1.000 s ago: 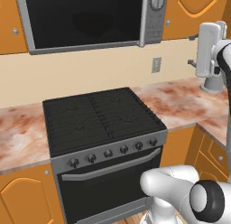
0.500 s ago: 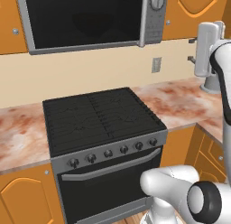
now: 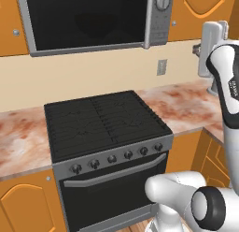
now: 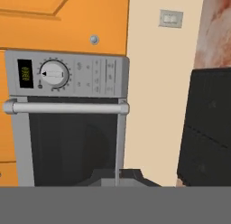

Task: Pick the tomato from the sink and place it in the bowl. Then pick the bowl and place it in the microwave. Then close the microwave door and press the start button.

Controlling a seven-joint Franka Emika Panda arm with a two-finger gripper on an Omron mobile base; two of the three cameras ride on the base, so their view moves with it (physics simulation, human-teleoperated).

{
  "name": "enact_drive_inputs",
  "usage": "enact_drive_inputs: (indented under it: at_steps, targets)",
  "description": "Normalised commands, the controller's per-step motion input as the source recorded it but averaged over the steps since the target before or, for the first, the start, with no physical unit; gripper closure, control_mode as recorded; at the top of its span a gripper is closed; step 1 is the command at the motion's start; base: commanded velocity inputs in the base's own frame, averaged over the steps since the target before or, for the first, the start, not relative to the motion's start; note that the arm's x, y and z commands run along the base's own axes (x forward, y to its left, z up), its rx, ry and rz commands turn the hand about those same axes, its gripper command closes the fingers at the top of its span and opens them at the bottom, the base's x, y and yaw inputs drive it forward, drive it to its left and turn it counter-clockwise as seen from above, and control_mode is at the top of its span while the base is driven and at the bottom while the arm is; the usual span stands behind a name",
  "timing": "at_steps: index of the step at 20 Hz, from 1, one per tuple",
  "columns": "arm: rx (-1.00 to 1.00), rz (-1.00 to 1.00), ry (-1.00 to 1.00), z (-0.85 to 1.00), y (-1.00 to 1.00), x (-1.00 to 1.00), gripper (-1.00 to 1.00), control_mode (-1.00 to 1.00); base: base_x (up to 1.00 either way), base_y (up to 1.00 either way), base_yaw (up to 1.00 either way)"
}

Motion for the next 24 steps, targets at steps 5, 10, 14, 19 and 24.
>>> enact_drive_inputs:
  at_steps: [5,10,14,19,24]
  targets:
    - [0.0,-0.03,-0.11,0.0,-0.02,0.34,1.0,-1.0,0.0,0.0,0.0]
    - [0.0,-0.03,-0.06,0.0,-0.07,0.33,1.0,-1.0,0.0,0.0,0.0]
    - [0.01,0.0,0.0,0.02,-0.18,0.35,1.0,-1.0,0.0,0.0,0.0]
    - [0.01,0.0,0.0,0.09,-0.17,0.48,1.0,-1.0,0.0,0.0,0.0]
    - [0.0,0.0,0.0,0.01,-0.03,0.28,1.0,-1.0,0.0,0.0,0.0]
